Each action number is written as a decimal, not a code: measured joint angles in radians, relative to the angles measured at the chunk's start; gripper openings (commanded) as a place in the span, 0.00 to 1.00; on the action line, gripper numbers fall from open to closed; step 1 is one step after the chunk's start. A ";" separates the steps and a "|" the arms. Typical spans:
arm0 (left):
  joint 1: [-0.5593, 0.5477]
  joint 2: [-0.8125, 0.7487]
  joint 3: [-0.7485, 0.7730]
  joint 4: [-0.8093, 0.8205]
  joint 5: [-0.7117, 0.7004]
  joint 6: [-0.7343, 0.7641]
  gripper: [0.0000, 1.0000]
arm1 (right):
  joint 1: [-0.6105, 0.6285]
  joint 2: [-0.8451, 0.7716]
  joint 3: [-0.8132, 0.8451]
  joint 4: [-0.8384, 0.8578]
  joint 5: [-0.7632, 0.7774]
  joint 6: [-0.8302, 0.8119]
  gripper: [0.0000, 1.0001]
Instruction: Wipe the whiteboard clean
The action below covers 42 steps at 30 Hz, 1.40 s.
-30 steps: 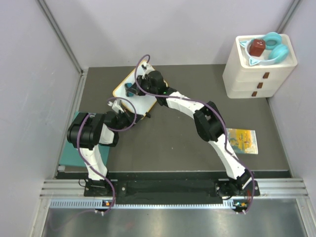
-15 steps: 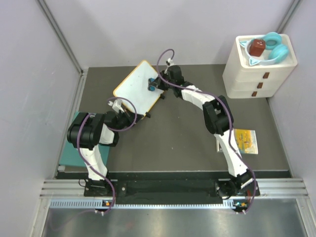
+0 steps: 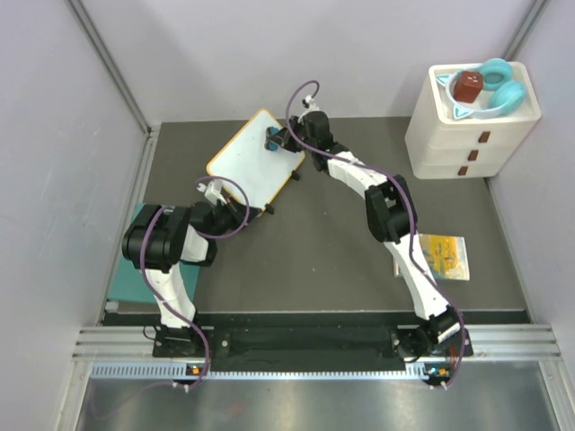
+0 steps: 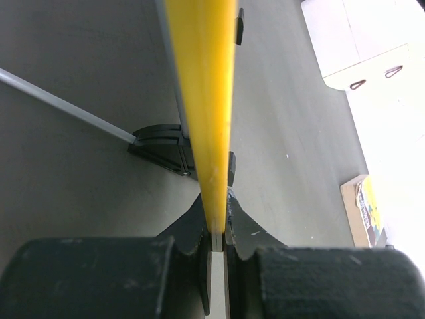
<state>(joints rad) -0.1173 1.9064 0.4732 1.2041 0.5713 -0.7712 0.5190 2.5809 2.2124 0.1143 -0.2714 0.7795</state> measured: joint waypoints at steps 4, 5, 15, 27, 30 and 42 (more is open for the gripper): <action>-0.002 0.000 0.000 0.000 0.000 0.007 0.00 | 0.014 0.000 -0.009 0.069 -0.001 -0.004 0.00; -0.002 0.000 0.000 0.000 0.000 0.010 0.00 | 0.019 0.000 -0.009 0.084 -0.002 -0.010 0.00; -0.003 0.000 0.000 -0.001 -0.002 0.003 0.00 | 0.107 -0.002 0.005 0.187 0.074 -0.103 0.00; -0.009 0.000 0.000 0.000 0.001 0.016 0.00 | 0.137 -0.001 0.055 0.167 0.282 -0.181 0.00; -0.009 0.000 0.000 0.000 0.001 0.016 0.00 | 0.128 -0.001 0.055 0.157 0.306 -0.181 0.00; -0.010 0.000 0.000 0.000 0.007 0.018 0.00 | 0.096 -0.001 0.043 0.132 0.312 -0.155 0.00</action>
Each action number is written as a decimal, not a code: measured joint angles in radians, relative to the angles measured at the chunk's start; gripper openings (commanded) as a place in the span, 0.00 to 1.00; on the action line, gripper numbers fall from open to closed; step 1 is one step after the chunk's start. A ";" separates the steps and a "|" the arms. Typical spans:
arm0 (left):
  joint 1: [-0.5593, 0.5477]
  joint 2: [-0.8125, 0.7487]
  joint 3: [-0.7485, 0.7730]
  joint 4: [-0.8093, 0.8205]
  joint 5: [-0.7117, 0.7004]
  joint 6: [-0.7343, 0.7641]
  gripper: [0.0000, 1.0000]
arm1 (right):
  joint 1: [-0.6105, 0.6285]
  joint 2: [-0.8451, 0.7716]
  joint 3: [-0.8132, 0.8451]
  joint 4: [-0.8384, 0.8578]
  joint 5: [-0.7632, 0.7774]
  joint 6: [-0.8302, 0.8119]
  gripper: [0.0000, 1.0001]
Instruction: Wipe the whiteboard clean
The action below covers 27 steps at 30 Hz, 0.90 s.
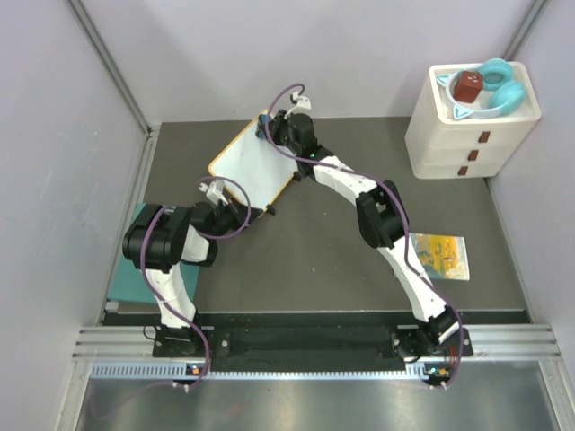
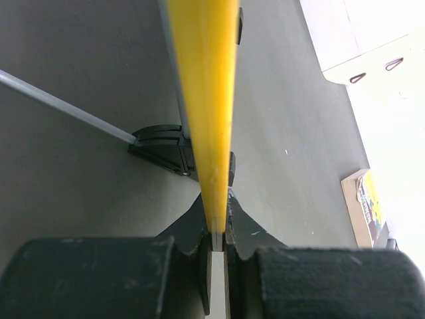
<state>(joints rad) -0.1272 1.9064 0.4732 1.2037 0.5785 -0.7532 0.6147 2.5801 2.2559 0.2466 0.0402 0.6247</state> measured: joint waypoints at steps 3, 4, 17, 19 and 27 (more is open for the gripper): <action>0.000 0.000 0.000 0.000 0.000 -0.003 0.00 | 0.000 0.000 -0.006 0.008 -0.015 0.008 0.00; 0.000 0.000 0.000 0.000 0.000 -0.003 0.00 | -0.001 0.000 -0.006 0.008 -0.022 0.009 0.00; 0.000 0.000 0.000 -0.001 -0.005 -0.030 0.00 | 0.020 -0.041 -0.125 0.089 -0.195 0.012 0.00; 0.000 0.000 0.000 -0.002 -0.007 -0.030 0.00 | 0.026 -0.053 -0.150 0.096 -0.232 0.014 0.00; 0.000 0.000 -0.002 -0.003 -0.008 -0.029 0.00 | 0.074 -0.120 -0.257 0.108 -0.335 0.007 0.00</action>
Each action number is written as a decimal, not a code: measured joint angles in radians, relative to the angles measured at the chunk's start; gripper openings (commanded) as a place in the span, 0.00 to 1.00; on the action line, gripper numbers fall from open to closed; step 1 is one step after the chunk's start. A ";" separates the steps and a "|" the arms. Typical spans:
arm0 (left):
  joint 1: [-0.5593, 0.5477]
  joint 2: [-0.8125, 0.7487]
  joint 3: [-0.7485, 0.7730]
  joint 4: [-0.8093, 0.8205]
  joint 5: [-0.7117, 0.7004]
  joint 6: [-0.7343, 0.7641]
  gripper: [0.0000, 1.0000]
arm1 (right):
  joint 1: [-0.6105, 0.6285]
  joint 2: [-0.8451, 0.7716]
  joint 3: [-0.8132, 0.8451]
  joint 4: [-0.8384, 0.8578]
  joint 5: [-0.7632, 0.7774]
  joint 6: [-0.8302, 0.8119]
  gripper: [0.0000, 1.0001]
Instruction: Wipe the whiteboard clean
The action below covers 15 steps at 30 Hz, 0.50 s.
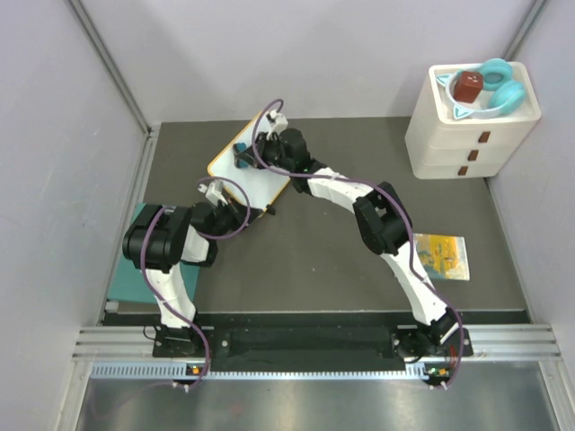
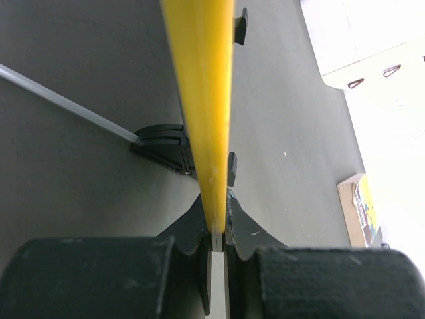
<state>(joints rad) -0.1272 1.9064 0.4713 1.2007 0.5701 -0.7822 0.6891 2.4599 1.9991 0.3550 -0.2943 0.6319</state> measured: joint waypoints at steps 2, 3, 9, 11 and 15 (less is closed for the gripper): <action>0.000 0.000 -0.001 0.000 -0.001 0.000 0.00 | 0.010 -0.009 -0.011 -0.005 0.002 -0.005 0.00; 0.000 0.000 -0.002 0.000 -0.001 0.000 0.00 | 0.012 -0.010 -0.011 -0.007 0.005 -0.009 0.00; 0.000 0.000 -0.002 0.001 -0.001 0.003 0.00 | -0.004 -0.011 -0.007 -0.021 0.018 0.028 0.00; 0.000 0.000 -0.002 0.002 0.000 0.009 0.00 | -0.019 -0.006 0.002 -0.034 0.017 0.067 0.00; 0.000 0.000 -0.002 0.002 0.000 0.010 0.00 | -0.088 0.034 0.046 -0.056 0.008 0.153 0.00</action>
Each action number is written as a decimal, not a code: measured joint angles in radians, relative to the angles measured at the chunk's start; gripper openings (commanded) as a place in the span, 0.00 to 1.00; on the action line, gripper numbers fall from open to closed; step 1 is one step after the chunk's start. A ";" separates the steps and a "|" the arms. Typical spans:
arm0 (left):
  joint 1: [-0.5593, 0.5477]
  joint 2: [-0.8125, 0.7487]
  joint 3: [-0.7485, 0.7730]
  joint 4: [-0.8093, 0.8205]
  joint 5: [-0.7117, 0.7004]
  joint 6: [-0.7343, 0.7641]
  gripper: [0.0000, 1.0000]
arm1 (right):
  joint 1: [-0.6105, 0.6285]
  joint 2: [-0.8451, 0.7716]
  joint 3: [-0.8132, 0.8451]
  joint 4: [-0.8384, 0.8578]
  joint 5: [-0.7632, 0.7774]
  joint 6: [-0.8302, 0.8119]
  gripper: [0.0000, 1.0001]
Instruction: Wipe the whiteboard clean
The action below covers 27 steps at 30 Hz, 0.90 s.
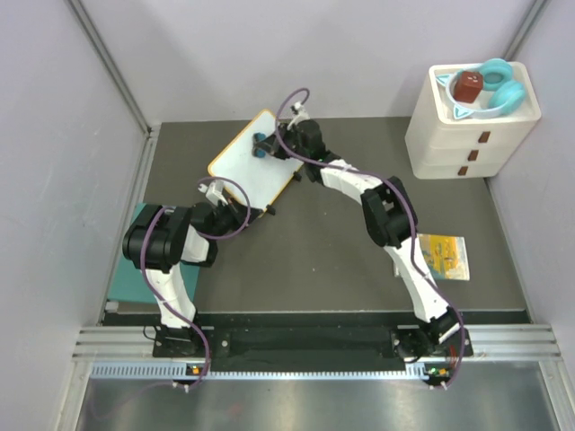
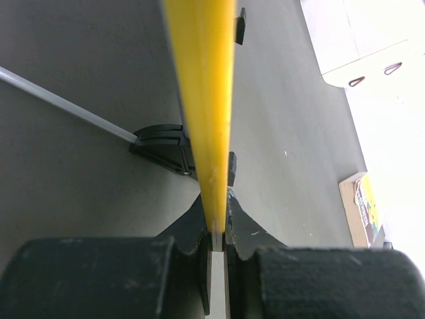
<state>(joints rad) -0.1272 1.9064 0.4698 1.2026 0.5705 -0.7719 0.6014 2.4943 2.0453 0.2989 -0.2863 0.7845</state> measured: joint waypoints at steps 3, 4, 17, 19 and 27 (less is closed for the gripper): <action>-0.002 0.000 0.000 0.002 0.001 0.010 0.00 | -0.066 0.005 -0.030 -0.023 0.015 0.032 0.00; -0.002 0.000 0.000 0.003 0.001 0.013 0.00 | -0.091 0.005 -0.039 -0.025 0.020 0.037 0.00; -0.007 -0.006 -0.008 0.005 0.011 0.020 0.00 | -0.195 -0.194 -0.477 -0.015 0.021 -0.016 0.00; -0.008 -0.006 -0.009 0.006 0.016 0.020 0.00 | -0.191 -0.245 -0.482 -0.038 0.002 -0.035 0.00; -0.008 -0.016 -0.022 0.010 0.023 0.019 0.00 | -0.197 -0.505 -0.556 -0.047 -0.039 -0.110 0.00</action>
<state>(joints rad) -0.1356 1.8904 0.4480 1.2125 0.5934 -0.7525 0.4042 1.9892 1.4891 0.2516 -0.3256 0.6746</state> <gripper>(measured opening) 0.100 0.114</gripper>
